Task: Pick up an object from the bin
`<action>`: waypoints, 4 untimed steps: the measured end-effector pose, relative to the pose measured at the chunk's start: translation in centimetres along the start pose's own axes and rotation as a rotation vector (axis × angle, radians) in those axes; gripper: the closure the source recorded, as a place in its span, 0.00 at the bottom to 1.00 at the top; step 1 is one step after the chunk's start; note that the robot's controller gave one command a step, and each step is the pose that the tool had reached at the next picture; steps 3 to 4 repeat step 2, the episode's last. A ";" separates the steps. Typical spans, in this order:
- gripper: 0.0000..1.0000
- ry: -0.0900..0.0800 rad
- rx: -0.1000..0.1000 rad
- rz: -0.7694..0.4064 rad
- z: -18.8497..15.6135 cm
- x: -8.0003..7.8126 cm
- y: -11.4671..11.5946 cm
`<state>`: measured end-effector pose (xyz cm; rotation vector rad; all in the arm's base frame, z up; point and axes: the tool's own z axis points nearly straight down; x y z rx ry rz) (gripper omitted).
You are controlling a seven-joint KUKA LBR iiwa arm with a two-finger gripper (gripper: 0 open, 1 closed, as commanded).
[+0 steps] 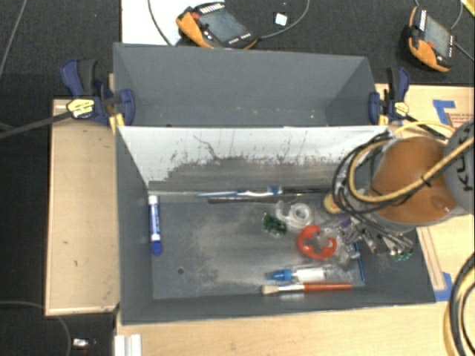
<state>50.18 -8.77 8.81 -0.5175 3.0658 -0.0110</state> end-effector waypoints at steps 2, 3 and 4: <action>1.00 -0.002 0.000 0.007 -10.4 -1.0 0.1; 1.00 -0.002 0.000 0.007 -10.4 -1.0 0.1; 1.00 -0.002 0.000 0.007 -10.4 -1.0 0.1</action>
Offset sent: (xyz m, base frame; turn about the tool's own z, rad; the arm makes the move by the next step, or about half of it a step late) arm 0.0054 0.0035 0.1006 0.0036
